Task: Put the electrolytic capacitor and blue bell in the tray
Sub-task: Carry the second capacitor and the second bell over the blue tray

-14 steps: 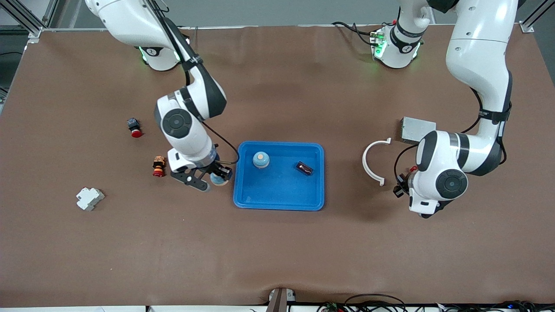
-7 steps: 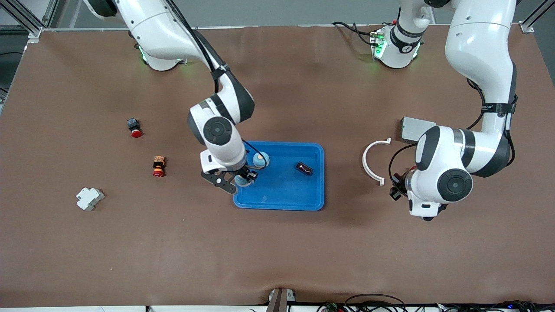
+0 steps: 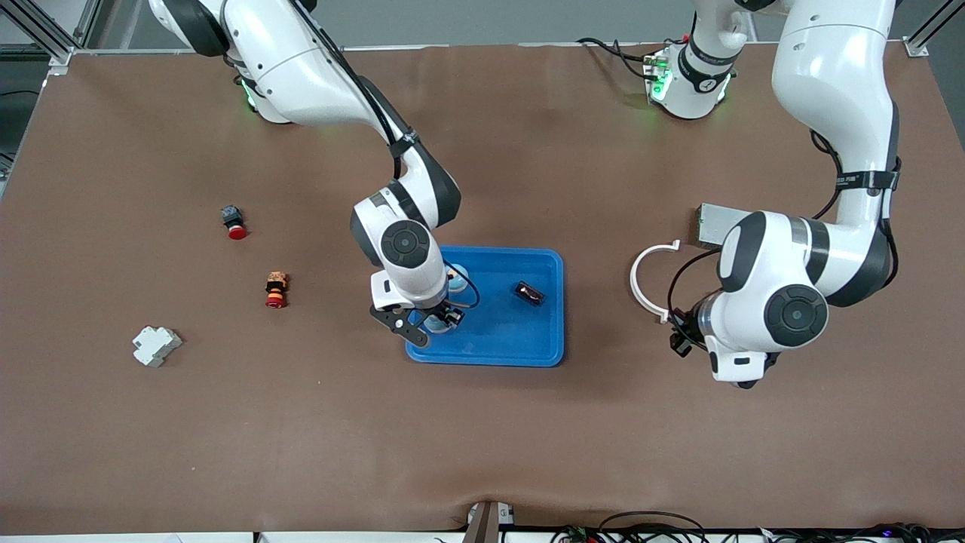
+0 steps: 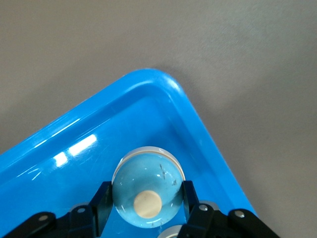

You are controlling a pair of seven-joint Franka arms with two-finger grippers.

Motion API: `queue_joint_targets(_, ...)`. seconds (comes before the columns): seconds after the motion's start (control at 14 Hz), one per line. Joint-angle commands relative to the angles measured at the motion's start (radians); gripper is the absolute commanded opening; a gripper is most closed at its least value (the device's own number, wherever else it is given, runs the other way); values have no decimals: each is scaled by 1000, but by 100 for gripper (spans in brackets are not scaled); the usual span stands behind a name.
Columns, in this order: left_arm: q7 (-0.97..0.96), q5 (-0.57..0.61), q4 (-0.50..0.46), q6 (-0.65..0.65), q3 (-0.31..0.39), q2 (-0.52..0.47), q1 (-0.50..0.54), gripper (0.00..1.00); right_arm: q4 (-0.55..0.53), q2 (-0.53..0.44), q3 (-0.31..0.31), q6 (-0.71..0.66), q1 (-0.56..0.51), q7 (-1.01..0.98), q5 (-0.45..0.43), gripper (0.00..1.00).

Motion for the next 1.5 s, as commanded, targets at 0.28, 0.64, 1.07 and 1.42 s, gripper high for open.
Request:
queue_joint_targets(0.28, -205, -20, 36, 151, 0, 34, -111, 7, 68, 55, -14, -23, 30, 63, -21, 0)
queue_joint_targets(0.64, -336, -20, 36, 293, 0, 63, -197, 7, 79, 81, -14, -20, 37, 86, -39, 0)
queue_joint_targets(1.07, -440, -44, 34, 398, 0, 104, -269, 7, 89, 103, -14, -12, 44, 132, -41, 0)
queue_joint_targets(1.42, -489, -45, 34, 508, 2, 190, -326, 8, 89, 109, -14, -9, 42, 139, -45, 35)
